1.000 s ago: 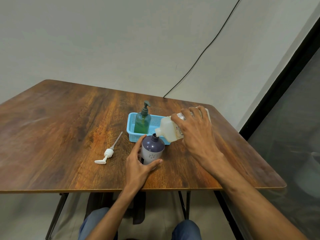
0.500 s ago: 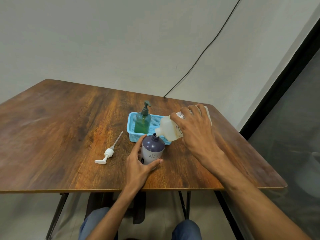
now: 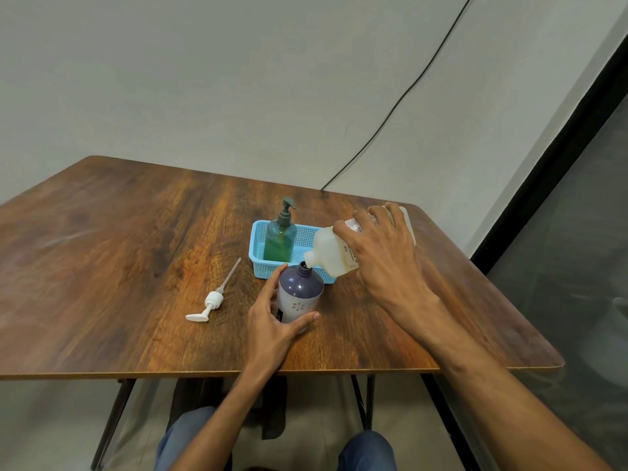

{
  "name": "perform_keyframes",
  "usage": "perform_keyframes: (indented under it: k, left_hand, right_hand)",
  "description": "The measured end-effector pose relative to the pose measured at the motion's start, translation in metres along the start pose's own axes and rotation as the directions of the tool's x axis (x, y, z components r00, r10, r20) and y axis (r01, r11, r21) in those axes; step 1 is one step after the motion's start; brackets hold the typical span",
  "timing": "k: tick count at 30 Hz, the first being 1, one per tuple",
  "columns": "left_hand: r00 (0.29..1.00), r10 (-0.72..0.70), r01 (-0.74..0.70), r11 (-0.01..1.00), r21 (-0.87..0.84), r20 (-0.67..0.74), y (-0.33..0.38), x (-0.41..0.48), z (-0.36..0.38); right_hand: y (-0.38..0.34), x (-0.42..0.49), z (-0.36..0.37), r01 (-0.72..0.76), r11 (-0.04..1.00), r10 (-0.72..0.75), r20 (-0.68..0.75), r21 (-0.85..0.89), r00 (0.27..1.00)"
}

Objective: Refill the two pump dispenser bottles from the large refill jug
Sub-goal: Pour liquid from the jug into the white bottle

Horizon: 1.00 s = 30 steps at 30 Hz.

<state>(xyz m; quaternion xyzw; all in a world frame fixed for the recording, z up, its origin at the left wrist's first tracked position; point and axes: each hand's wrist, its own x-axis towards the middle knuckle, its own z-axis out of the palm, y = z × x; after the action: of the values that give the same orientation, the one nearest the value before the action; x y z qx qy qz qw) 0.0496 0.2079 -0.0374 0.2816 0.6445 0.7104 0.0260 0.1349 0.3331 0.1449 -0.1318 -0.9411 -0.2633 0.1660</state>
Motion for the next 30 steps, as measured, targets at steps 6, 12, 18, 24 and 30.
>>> perform_keyframes:
  k: [6, 12, 18, 24, 30]
  left_hand:
    - [1.000, -0.001, 0.001, 1.000, 0.000, 0.000, 0.0020, -0.0001, -0.0001]
    - [1.000, 0.006, -0.006, 1.000, 0.010, -0.002, 0.0003, -0.0003, -0.0006]
    - [1.000, 0.009, -0.009, 1.000, 0.014, -0.003, 0.0001, -0.0001, -0.0007]
    - [1.000, 0.017, -0.017, 1.000, 0.015, 0.000, -0.0005, 0.0003, -0.0009]
    - [1.000, 0.011, -0.011, 1.000, 0.008, -0.002, 0.0004, 0.0003, -0.0009]
  right_hand:
    - [0.0004, -0.0004, -0.0001, 0.003, 1.000, -0.003, -0.013, 0.002, 1.000]
    - [0.0003, 0.0001, 0.0008, 0.000, 1.000, 0.000, -0.019, 0.008, 1.000]
    - [-0.0001, -0.0001, 0.0013, -0.006, 1.000, 0.006, -0.016, 0.018, 1.000]
    - [0.0002, 0.0006, 0.0011, -0.005, 1.000, 0.005, -0.006, 0.015, 1.000]
    - [0.0008, 0.0006, 0.0030, -0.002, 1.000, 0.002, -0.009, 0.004, 1.000]
